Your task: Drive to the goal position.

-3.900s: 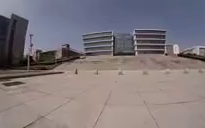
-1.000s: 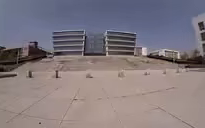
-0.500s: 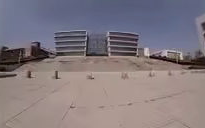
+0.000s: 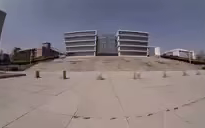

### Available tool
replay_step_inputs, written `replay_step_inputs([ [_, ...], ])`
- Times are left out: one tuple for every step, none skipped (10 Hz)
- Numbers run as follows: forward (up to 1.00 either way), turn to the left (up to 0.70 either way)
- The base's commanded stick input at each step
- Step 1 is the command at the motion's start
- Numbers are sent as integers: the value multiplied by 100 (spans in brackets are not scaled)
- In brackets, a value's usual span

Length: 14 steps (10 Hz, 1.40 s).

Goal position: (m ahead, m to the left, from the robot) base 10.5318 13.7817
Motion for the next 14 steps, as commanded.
replay_step_inputs([
  [70,0],
  [70,0],
  [70,0],
  [70,0],
  [70,0],
  [70,0],
  [70,0],
  [70,3],
  [70,29],
  [70,35],
  [70,35],
  [70,35],
  [70,31],
  [70,12],
])
